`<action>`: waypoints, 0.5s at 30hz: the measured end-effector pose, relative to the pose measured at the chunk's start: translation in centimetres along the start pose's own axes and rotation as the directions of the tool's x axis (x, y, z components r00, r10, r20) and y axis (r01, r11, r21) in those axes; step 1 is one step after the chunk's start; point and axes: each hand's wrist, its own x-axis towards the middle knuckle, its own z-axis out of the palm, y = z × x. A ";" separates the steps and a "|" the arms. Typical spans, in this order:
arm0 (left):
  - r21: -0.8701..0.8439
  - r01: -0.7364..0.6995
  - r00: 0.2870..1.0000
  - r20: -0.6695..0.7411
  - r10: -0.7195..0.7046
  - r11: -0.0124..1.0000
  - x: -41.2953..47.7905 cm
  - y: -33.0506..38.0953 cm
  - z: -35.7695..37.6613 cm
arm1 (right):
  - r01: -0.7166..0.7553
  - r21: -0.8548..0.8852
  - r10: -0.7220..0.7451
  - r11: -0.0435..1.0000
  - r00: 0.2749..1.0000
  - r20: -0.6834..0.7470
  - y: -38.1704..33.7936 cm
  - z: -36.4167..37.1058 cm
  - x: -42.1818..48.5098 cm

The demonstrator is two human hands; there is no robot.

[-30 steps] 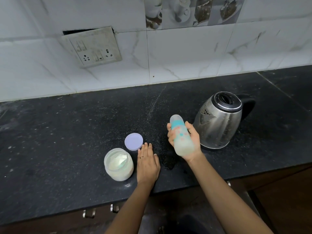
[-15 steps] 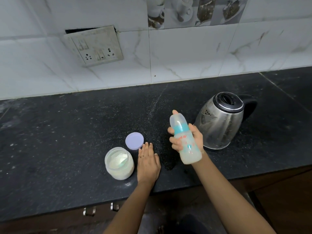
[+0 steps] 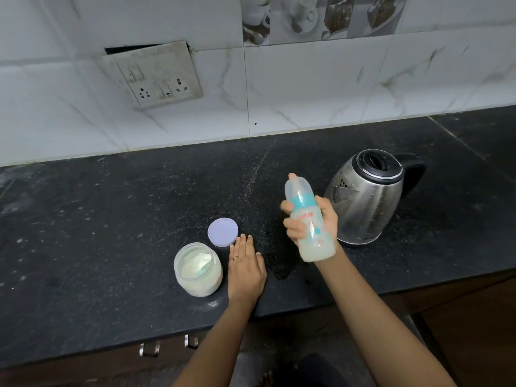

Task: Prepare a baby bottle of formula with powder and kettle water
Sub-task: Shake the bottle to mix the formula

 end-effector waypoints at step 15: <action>-0.008 -0.001 1.000 0.012 0.001 1.000 0.0 -0.1 -0.1 | -0.008 -0.024 0.007 1.000 1.000 -0.030 0.2 1.6 0.1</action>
